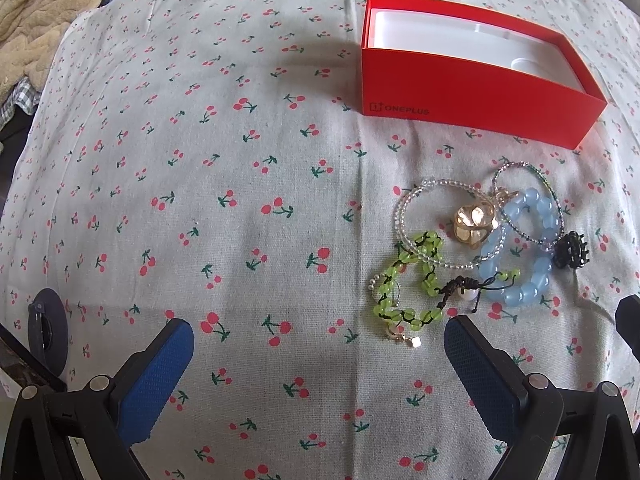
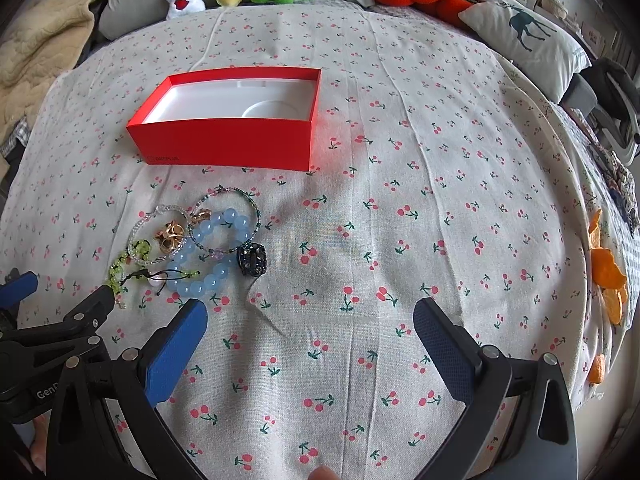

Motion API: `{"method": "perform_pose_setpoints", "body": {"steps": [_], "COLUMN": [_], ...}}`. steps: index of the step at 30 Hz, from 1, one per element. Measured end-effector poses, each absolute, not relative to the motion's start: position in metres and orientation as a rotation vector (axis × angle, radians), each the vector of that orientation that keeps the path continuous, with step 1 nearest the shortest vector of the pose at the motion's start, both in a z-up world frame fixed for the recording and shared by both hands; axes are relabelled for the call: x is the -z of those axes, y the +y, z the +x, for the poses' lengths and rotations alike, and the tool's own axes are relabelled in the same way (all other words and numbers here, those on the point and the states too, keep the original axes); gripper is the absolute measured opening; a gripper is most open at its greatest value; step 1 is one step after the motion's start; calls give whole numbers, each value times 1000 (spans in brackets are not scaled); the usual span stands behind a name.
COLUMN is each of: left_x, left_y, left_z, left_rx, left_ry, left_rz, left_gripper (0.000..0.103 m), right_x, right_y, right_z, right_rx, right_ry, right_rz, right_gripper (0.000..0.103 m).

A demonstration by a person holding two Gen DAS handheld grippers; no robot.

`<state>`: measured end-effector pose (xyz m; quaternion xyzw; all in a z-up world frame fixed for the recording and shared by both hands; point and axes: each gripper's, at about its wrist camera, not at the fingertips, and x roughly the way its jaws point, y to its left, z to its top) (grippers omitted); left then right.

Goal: Organize jewelry

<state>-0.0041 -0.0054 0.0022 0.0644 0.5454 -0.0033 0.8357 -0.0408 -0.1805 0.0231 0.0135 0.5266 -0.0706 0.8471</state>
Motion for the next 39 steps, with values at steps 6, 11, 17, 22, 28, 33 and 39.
{"method": "perform_pose_setpoints", "body": {"steps": [6,11,17,22,28,33,39], "left_x": [-2,0,6,6,2,5,7], "left_y": [-5,-7,-8,-3,0,-5,-6], "left_z": [-3,-1,2,4,8,12,21], "left_rx": [3,6,17,33,61,100,174], "left_ry": [1160,1169,1192,1195,1114,1110,1147], "left_rz": [140,143,138,103,111,176,151], "left_gripper": [103,103,103,103,103,103,103], "right_x": [-23,-24,-22,-23,-27,-28,-19], "right_y": [-181,-181,-182,-187,-200,-218,-223], "right_z": [-41,-40,-39,-38,-37,-29,-11], "right_rx": [150,150,142,137,121,127,74], "right_ry": [1110,1114,1123,1118,1095,1082,1125], "right_rz": [28,32,40,66,100,144,168], "right_gripper": [103,103,103,103,103,103,103]}}
